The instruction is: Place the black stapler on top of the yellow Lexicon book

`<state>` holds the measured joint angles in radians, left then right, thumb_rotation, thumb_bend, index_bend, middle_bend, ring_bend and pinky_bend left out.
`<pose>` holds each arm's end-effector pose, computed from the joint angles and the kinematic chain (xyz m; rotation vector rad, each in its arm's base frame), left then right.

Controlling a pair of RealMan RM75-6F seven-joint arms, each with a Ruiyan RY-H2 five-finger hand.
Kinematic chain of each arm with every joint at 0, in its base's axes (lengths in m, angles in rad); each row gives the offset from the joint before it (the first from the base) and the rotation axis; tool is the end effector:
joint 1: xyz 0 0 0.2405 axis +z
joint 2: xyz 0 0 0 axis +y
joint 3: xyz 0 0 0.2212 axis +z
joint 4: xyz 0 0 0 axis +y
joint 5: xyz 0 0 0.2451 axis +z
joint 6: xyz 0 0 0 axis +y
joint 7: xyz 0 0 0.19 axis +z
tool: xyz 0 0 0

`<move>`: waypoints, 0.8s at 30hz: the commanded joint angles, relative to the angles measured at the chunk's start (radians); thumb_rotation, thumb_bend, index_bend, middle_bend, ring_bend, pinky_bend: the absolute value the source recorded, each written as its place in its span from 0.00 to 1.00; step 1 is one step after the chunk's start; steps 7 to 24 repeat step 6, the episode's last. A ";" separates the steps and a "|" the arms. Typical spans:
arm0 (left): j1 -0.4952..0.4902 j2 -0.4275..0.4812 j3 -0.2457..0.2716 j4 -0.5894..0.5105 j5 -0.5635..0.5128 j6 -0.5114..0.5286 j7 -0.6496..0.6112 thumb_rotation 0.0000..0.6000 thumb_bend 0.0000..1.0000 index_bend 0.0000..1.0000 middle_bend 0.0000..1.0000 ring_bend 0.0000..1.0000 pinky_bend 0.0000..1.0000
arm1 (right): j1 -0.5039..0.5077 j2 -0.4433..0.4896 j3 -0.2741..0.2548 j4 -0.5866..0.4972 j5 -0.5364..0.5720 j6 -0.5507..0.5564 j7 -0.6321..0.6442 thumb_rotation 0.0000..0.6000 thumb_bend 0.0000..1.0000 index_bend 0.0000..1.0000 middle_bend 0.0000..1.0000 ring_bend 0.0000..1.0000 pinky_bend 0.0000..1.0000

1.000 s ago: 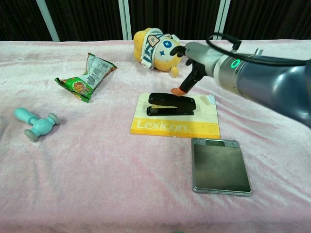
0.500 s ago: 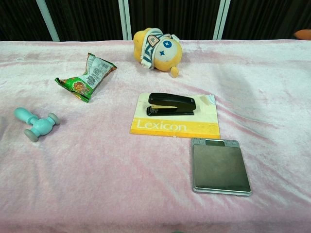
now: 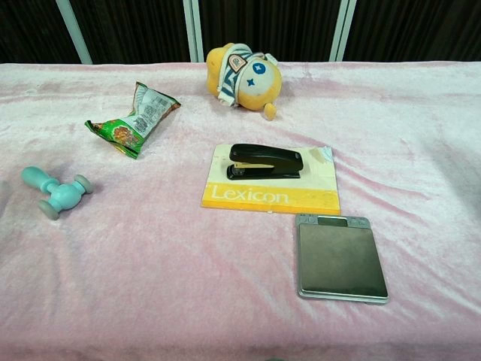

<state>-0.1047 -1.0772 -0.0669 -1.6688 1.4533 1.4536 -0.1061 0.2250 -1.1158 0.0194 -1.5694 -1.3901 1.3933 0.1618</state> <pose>-0.2889 0.2364 0.1187 -1.3220 -1.0135 -0.9866 -0.2990 -0.2627 0.1056 1.3789 -1.0401 0.9683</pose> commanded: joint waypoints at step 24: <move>-0.007 0.011 0.003 0.024 0.007 -0.012 -0.009 1.00 0.31 0.14 0.03 0.00 0.14 | -0.043 -0.125 -0.011 0.214 -0.036 0.054 -0.137 1.00 0.18 0.06 0.01 0.09 0.09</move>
